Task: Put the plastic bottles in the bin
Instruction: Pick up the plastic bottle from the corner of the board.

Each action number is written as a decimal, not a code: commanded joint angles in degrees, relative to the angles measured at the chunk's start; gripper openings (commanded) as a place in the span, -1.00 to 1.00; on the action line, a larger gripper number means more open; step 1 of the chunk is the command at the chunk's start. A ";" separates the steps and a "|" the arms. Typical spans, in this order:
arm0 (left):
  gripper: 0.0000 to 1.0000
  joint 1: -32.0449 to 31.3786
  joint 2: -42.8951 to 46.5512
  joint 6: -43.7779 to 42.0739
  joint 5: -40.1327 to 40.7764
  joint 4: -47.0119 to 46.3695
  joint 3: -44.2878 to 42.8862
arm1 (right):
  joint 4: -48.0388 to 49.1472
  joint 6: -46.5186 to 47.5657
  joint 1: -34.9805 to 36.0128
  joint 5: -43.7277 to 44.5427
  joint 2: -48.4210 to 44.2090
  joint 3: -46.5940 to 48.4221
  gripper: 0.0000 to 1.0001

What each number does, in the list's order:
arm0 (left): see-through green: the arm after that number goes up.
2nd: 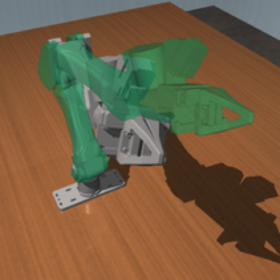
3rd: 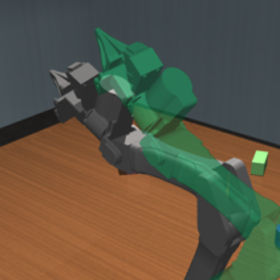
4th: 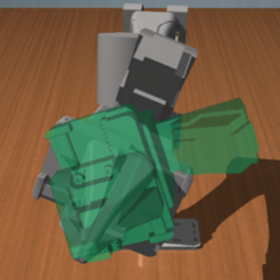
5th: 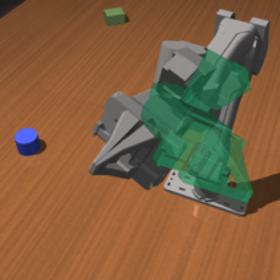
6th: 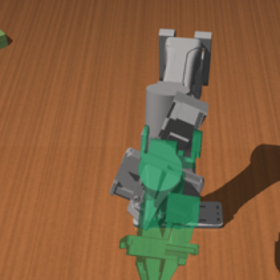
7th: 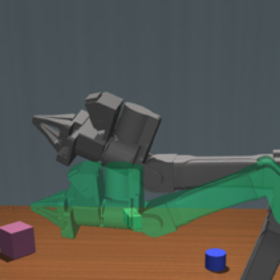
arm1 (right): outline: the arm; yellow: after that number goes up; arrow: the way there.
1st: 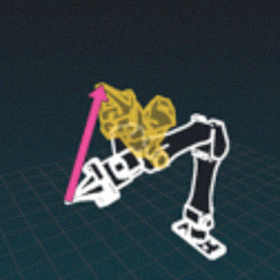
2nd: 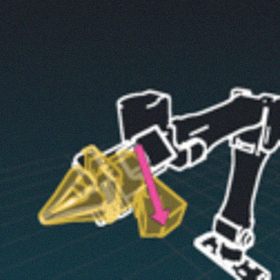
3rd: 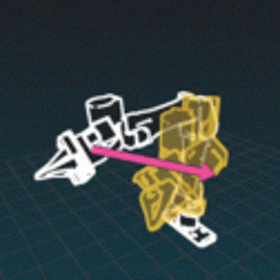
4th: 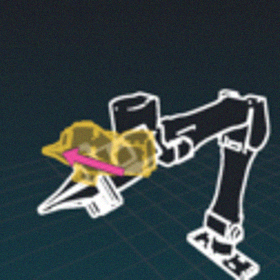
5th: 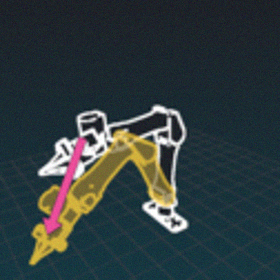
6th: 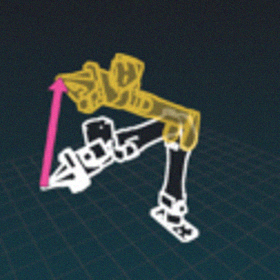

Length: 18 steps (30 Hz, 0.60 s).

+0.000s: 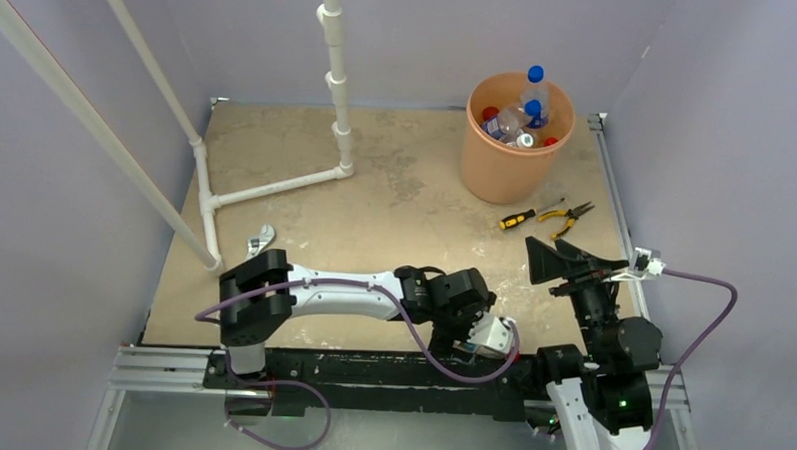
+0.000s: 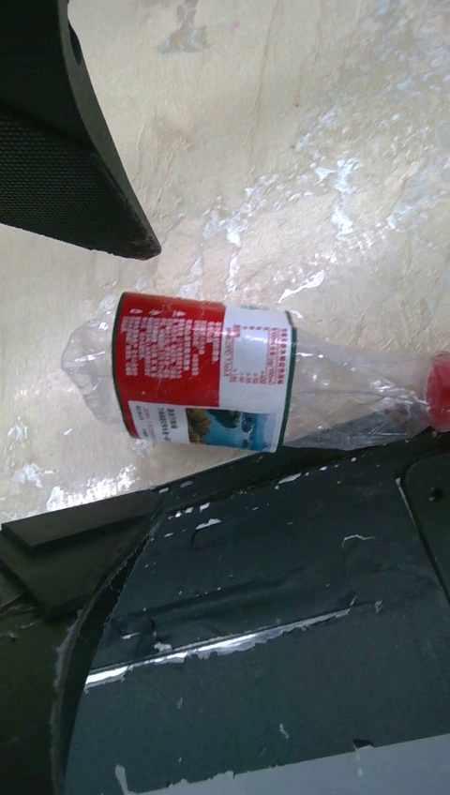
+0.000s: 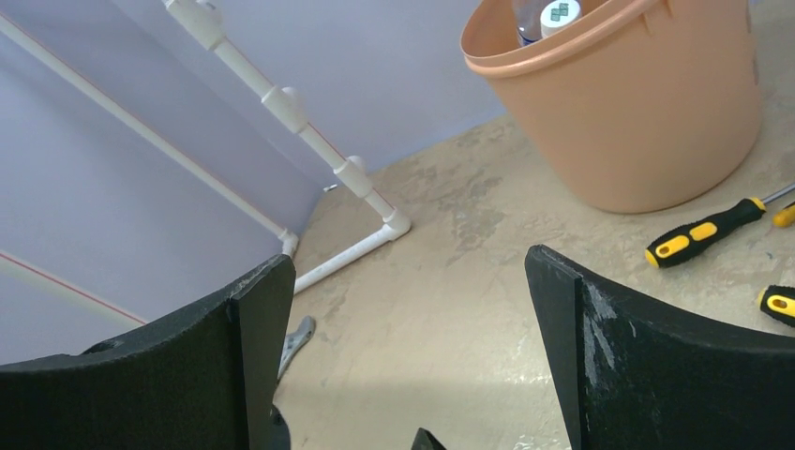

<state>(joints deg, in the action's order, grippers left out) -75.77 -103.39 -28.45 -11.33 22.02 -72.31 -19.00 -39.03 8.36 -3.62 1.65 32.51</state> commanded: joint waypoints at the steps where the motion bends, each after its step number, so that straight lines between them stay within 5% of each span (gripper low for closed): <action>1: 0.88 0.13 -3.16 -5.15 -0.48 0.36 -4.31 | -1.08 -0.13 0.34 -1.39 0.09 2.50 0.91; 13: 0.65 0.17 -10.17 -2.26 2.46 -0.45 -6.63 | -1.51 0.08 0.34 -0.44 0.30 3.32 0.90; 18: 0.36 0.18 -10.51 -0.84 2.78 -0.71 -6.57 | -1.09 0.13 0.34 -0.34 0.64 4.03 0.90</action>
<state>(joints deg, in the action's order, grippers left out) -75.77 -114.43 -30.59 -8.12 22.35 -78.52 -20.49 -39.00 8.36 -4.03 1.61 34.13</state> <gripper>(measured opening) 0.737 0.953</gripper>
